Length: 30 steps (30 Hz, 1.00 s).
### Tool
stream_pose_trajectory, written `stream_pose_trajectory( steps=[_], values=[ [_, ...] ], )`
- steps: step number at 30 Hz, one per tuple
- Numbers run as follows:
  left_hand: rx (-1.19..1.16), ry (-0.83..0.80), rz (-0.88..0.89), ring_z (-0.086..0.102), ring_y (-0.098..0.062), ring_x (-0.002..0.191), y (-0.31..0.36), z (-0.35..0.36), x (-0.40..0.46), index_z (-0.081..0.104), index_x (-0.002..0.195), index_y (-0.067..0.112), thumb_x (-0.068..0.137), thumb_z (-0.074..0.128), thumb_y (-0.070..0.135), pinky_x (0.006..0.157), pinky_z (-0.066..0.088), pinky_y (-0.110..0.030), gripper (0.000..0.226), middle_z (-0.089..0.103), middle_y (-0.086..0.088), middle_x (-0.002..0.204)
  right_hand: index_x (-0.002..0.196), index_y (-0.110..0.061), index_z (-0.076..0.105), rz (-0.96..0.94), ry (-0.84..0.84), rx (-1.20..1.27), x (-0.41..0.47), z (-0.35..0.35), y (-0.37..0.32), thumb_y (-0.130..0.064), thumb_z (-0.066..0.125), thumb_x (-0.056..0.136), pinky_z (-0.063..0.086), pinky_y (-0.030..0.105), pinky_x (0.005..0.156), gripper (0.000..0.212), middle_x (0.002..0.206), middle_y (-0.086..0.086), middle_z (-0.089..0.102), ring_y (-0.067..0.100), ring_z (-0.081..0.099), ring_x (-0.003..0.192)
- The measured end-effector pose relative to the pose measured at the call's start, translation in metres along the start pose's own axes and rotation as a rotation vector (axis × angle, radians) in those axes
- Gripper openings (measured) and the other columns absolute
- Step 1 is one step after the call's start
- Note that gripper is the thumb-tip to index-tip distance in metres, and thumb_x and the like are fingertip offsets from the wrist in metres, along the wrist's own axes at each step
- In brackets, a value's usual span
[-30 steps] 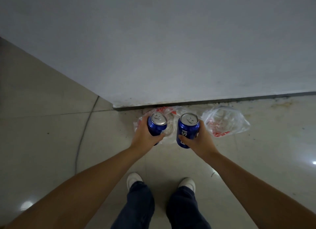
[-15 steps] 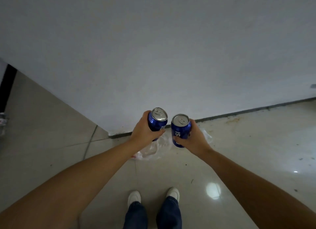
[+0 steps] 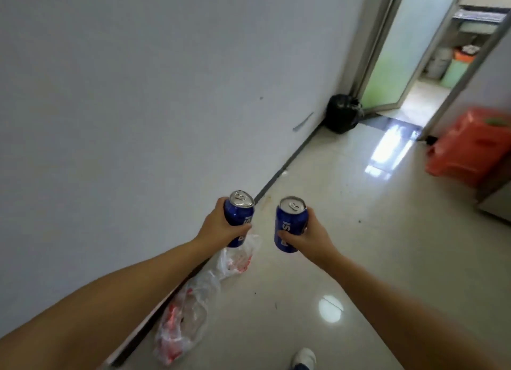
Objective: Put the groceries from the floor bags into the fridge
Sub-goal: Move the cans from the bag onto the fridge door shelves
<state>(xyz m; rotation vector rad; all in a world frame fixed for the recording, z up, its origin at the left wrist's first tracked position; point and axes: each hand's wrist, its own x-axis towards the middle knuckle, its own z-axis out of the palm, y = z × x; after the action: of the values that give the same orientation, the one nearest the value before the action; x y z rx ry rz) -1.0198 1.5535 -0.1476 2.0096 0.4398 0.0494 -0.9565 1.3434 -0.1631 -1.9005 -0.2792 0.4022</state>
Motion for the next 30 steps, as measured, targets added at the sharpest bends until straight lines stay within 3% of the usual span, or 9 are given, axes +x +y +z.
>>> stream_pose_trajectory(
  steps=[7,12,17,22,28,30],
  values=[
    [0.035,-0.287,0.215,0.056,-0.019,0.101,0.119,0.14,-0.024,0.041,0.114,0.023,0.072,0.079,0.016,0.086,0.046,-0.032,0.057,0.057,0.002,0.109,0.112,-0.026,0.045,0.088,0.391,0.044,-0.117,-0.152,0.035,-0.013,0.079,0.072,0.041,0.01,0.065,0.055,0.104,-0.007,0.061,0.002,0.057,0.087],
    [0.02,-0.505,0.306,0.057,-0.02,0.1,0.194,0.286,-0.08,0.043,0.118,0.022,0.071,0.08,0.018,0.085,0.047,-0.032,0.06,0.058,0.002,0.109,0.114,-0.027,0.045,0.166,0.641,0.064,-0.224,-0.27,0.081,-0.014,0.08,0.07,0.045,0.025,0.081,0.057,0.114,-0.001,0.061,0.015,0.059,0.1],
    [-0.04,-0.713,0.307,0.055,-0.02,0.102,0.255,0.431,-0.16,0.042,0.115,0.026,0.071,0.079,0.019,0.085,0.048,-0.034,0.058,0.058,0.0,0.113,0.12,-0.027,0.043,0.225,0.777,0.024,-0.34,-0.385,0.125,-0.016,0.081,0.071,0.046,0.027,0.084,0.062,0.116,-0.005,0.059,0.014,0.058,0.104],
    [-0.079,-0.901,0.335,0.054,-0.018,0.104,0.307,0.53,-0.226,0.041,0.115,0.027,0.073,0.078,0.016,0.084,0.046,-0.032,0.057,0.056,0.004,0.11,0.125,-0.025,0.044,0.264,0.91,0.021,-0.428,-0.473,0.157,-0.022,0.082,0.07,0.048,0.027,0.085,0.067,0.118,-0.006,0.059,0.011,0.058,0.106],
    [-0.072,-0.965,0.386,0.055,-0.018,0.106,0.362,0.612,-0.24,0.043,0.119,0.023,0.073,0.079,0.014,0.088,0.045,-0.034,0.058,0.056,0.004,0.11,0.109,-0.036,0.044,0.21,1.024,0.045,-0.462,-0.553,0.174,-0.014,0.079,0.073,0.048,0.025,0.084,0.055,0.106,-0.017,0.056,0.007,0.057,0.099],
    [-0.09,-0.957,0.383,0.055,-0.019,0.107,0.381,0.638,-0.234,0.043,0.122,0.022,0.073,0.079,0.015,0.09,0.046,-0.036,0.061,0.056,0.004,0.112,0.116,-0.03,0.042,0.203,1.042,0.053,-0.459,-0.583,0.183,-0.014,0.079,0.074,0.046,0.022,0.079,0.058,0.106,-0.015,0.056,0.006,0.056,0.098]
  ],
)
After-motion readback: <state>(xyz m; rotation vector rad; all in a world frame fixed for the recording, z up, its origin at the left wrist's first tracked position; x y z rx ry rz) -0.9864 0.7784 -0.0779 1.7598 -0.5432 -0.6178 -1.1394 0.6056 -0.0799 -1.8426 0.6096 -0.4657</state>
